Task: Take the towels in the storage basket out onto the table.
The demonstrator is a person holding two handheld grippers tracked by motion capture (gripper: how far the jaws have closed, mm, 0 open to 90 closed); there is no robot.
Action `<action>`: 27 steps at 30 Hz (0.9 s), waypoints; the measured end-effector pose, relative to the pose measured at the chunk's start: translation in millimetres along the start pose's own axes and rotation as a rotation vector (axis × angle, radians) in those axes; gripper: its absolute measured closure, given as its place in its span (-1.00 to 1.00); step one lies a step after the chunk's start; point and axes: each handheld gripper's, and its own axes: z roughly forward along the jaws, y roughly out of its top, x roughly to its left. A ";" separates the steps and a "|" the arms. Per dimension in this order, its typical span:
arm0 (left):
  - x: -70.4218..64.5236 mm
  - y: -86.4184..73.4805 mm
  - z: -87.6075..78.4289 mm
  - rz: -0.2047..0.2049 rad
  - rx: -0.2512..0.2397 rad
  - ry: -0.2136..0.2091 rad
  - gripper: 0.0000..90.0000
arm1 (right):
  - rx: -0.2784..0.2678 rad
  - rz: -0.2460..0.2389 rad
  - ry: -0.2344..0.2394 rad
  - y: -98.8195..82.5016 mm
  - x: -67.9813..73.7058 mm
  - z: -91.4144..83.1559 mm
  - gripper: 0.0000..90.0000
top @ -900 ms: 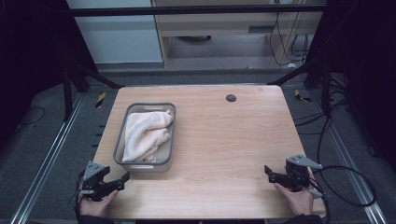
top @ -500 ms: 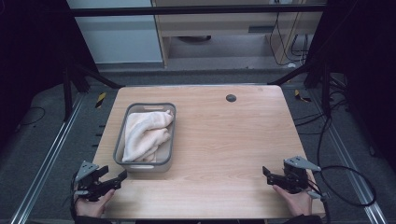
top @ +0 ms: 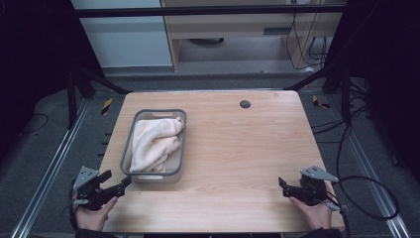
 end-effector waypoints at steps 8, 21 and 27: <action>1.6 15.0 -5.1 -0.002 -0.020 -0.018 -0.58 | 0.004 0.004 -0.010 0.4 -0.2 1.0 -0.77; -0.9 43.1 -5.5 0.035 -0.024 -0.047 -0.56 | 0.010 0.008 -0.020 0.9 -0.6 -0.2 -0.77; -1.8 50.6 -2.0 0.043 -0.013 -0.058 -0.53 | 0.008 0.009 -0.021 1.5 -1.5 -0.6 -0.77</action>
